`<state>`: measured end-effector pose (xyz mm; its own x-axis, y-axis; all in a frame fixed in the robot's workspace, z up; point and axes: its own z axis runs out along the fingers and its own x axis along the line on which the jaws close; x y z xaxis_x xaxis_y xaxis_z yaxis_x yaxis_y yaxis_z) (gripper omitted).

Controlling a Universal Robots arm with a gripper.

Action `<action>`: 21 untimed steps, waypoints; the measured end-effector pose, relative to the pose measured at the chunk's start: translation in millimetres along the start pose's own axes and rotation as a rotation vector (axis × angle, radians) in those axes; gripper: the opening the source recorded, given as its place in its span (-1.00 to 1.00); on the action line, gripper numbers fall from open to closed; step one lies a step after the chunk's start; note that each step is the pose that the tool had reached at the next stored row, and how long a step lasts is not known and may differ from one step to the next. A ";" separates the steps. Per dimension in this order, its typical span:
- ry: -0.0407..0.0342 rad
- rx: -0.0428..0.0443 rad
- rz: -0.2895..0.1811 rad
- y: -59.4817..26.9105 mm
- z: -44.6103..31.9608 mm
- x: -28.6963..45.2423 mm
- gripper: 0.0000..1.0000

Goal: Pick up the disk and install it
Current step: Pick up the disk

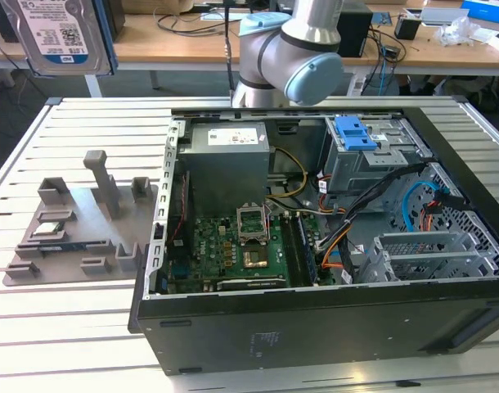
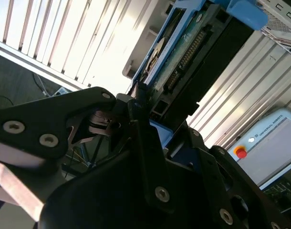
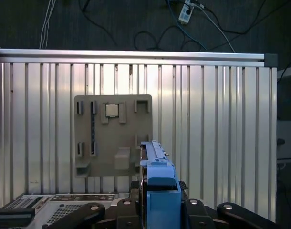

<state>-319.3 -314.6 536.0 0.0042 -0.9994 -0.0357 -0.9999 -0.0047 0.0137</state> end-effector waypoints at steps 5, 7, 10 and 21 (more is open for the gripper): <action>0.0000 0.0000 0.000 -28.5 -0.3 0.0 -0.26; 0.0000 -0.0001 0.000 -45.6 -0.6 -0.1 -0.26; 0.0000 -0.0003 0.000 -55.0 -0.6 0.2 -0.26; 0.0000 -0.0025 0.000 -93.4 0.7 13.7 -0.26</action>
<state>-225.9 -327.8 533.5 0.0040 -0.9994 -0.0358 -0.9999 -0.0046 0.0162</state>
